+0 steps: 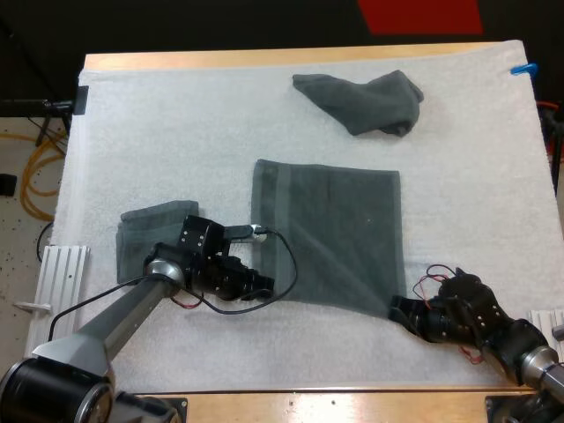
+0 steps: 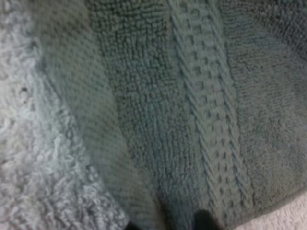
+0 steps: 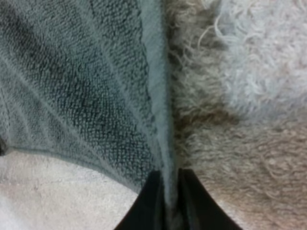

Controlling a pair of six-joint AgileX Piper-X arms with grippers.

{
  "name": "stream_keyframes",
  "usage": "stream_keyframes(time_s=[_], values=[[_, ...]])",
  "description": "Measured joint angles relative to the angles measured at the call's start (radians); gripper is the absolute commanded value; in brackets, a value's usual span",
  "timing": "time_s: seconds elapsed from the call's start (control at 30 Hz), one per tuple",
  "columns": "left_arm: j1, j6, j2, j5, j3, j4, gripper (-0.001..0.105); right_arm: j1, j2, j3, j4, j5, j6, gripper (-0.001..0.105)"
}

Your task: Pick towel from pile fold and stack

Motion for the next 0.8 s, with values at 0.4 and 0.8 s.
stream_keyframes(time_s=[0.4, 0.8], values=[[0.000, 0.116, -0.265, 0.003, 0.000, 0.318, 0.000, 0.091, -0.154, -0.169, 0.397, 0.073, -0.131, 0.000], [0.104, -0.034, -0.227, 0.026, 0.009, 0.032, 0.000, 0.109, -0.017, -0.190, 0.206, 0.235, -0.008, 0.000]])
